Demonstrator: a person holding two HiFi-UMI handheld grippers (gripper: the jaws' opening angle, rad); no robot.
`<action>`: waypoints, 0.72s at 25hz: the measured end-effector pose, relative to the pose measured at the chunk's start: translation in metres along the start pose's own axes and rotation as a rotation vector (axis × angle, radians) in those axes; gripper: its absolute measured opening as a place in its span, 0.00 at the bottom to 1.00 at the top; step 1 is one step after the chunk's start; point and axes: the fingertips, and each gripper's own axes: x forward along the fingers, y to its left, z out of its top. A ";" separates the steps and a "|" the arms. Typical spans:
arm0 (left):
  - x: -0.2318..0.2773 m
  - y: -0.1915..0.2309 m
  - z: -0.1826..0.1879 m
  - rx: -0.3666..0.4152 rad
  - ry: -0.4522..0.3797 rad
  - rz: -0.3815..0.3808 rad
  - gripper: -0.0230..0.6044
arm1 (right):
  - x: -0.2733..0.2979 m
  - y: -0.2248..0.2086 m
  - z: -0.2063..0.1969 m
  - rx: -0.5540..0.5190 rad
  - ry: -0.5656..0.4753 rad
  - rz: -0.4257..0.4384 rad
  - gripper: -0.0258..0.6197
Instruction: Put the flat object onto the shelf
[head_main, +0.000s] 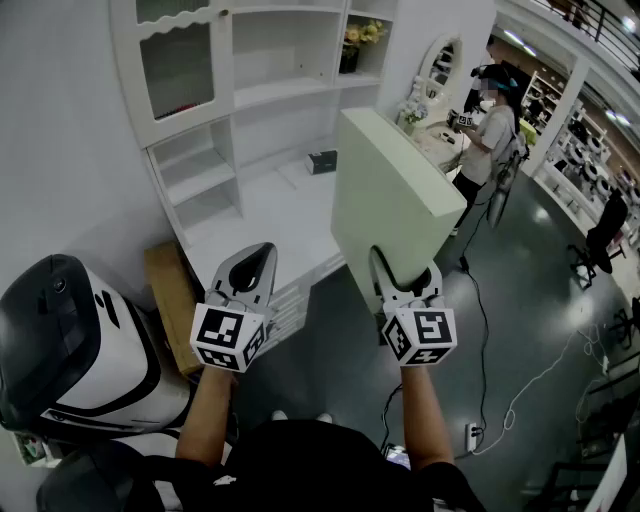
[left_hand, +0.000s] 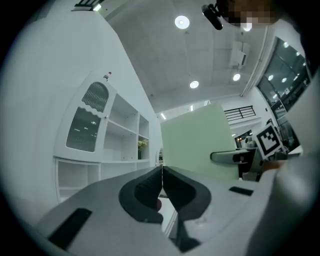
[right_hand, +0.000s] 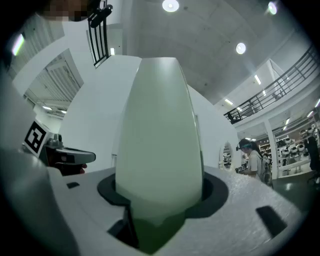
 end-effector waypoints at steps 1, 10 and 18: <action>0.001 0.000 0.001 0.002 -0.001 -0.001 0.05 | 0.000 -0.001 -0.001 0.011 -0.002 0.001 0.45; 0.012 -0.009 -0.015 0.021 0.033 0.011 0.05 | -0.002 -0.012 -0.012 0.032 0.015 0.008 0.45; 0.023 -0.027 -0.021 0.012 0.036 0.017 0.05 | -0.006 -0.029 -0.023 0.045 0.024 0.033 0.45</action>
